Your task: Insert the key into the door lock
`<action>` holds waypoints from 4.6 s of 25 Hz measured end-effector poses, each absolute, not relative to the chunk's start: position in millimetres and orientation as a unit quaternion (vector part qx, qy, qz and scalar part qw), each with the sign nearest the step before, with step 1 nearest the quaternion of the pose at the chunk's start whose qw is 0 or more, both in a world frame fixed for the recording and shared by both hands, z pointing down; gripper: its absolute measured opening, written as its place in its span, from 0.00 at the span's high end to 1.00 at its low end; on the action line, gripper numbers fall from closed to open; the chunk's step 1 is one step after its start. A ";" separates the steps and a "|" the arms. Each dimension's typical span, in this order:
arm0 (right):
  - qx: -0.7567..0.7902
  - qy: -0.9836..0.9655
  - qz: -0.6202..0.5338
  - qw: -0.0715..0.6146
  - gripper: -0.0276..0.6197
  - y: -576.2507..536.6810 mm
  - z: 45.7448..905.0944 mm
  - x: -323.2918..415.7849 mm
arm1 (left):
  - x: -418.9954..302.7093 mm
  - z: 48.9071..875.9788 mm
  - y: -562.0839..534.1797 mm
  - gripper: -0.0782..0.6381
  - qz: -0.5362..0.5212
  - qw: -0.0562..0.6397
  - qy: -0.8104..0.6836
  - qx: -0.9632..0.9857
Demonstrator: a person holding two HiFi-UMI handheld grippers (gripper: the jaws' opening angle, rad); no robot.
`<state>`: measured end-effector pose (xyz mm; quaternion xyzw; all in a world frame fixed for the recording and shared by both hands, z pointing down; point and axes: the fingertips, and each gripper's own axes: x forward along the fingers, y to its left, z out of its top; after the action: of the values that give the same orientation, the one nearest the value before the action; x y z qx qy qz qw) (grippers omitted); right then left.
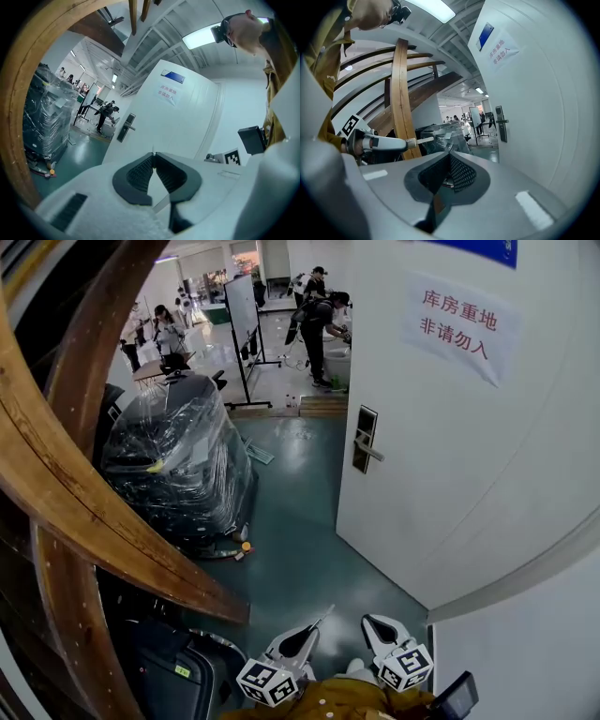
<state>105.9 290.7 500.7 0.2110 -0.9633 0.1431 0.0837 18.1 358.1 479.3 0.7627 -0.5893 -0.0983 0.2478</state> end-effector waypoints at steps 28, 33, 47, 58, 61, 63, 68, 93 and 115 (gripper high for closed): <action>0.280 -0.942 0.176 0.048 0.95 43.9 502.4 29.1 | -88.2 474.1 102.4 0.86 -0.083 0.287 -0.556 0.776; 0.276 -0.945 0.165 0.058 0.95 -14.7 494.9 14.9 | -101.8 475.4 56.3 0.86 -0.096 0.300 -0.562 0.765; 0.299 -0.944 0.119 0.079 0.95 -133.5 474.8 -46.1 | -175.7 507.7 -90.6 0.86 -0.103 0.350 -0.530 0.765; 0.362 -0.924 0.072 0.102 0.95 -200.5 453.0 -67.4 | -175.5 562.3 -181.7 0.86 -0.159 0.499 -0.438 0.731; 0.369 -0.922 0.046 0.112 0.95 -213.2 450.4 -64.5 | -167.6 577.6 -197.5 0.86 -0.186 0.538 -0.428 0.702; 0.366 -0.925 0.017 0.105 0.95 -223.7 445.2 -61.6 | -163.3 583.7 -206.1 0.86 -0.203 0.555 -0.428 0.684; 0.347 -0.931 0.008 0.116 0.95 -235.1 449.8 -51.6 | -150.1 593.0 -221.0 0.86 -0.240 0.585 -0.419 0.651; 0.273 -0.935 0.114 0.193 0.95 -226.3 518.3 -57.7 | -127.3 606.8 -264.3 0.85 -0.343 0.633 -0.355 0.597; 0.318 -0.927 0.133 0.148 0.95 -241.3 504.3 -42.5 | -134.4 595.7 -274.4 0.74 -0.116 0.489 -0.417 0.758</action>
<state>-42.5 -241.3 504.3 0.3176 -0.9271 0.1333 0.1475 -134.4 -274.4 595.7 0.7576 -0.4165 -0.1162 0.4889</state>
